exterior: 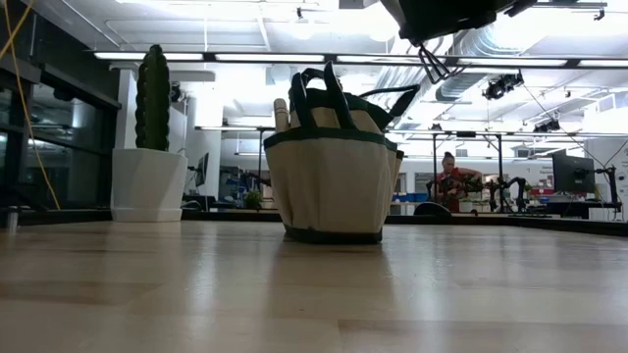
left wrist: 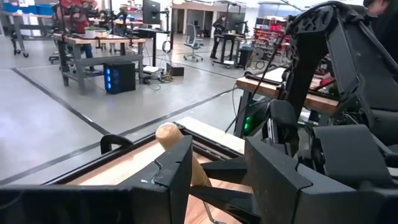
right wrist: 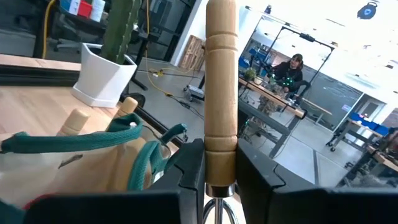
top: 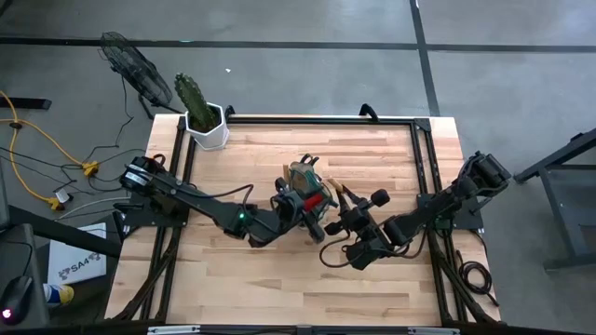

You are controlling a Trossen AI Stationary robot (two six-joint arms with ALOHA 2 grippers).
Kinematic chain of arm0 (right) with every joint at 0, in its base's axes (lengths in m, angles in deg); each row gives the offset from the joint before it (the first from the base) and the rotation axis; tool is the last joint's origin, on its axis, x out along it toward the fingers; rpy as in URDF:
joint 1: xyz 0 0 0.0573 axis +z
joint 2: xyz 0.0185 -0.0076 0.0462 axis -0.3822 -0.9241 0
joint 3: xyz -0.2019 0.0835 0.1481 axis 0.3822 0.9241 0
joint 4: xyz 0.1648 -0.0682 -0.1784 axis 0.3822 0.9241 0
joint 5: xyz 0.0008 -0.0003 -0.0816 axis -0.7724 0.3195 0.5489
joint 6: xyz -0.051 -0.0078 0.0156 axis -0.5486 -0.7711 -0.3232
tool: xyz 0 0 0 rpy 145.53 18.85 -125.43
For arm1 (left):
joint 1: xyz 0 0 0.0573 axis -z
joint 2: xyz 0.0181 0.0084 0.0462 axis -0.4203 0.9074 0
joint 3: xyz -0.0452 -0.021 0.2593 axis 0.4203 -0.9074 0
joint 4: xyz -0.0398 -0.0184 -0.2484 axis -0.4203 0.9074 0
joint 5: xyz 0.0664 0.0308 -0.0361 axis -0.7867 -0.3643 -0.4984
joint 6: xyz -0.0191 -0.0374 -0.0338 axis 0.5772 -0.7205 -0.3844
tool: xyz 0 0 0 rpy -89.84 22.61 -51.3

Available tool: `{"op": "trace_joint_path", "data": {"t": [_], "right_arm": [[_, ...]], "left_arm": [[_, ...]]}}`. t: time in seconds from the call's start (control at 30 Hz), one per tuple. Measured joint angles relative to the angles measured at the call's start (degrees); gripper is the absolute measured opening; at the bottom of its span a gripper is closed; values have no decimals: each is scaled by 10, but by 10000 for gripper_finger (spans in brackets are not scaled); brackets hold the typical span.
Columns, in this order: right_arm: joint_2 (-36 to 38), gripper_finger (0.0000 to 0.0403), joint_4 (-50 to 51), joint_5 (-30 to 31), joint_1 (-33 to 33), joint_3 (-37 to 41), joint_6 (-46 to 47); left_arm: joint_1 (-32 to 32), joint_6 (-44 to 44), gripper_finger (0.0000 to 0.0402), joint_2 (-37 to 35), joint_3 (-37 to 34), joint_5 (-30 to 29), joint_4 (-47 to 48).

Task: Pick & Place Garden tools in Gardening bag
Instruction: Put the brown hand rake into the gardening bag

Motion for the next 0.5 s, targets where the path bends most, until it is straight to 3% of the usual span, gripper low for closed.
{"op": "trace_joint_path", "data": {"t": [0.27, 0.5], "right_arm": [[0, 51, -19, 0, -2, 0, -29], [2, 51, -24, 0, 3, 0, -45]], "left_arm": [[-7, -6, 143, 0, 0, -9, 5], [-28, -34, 143, 0, 0, 16, 86]]}}
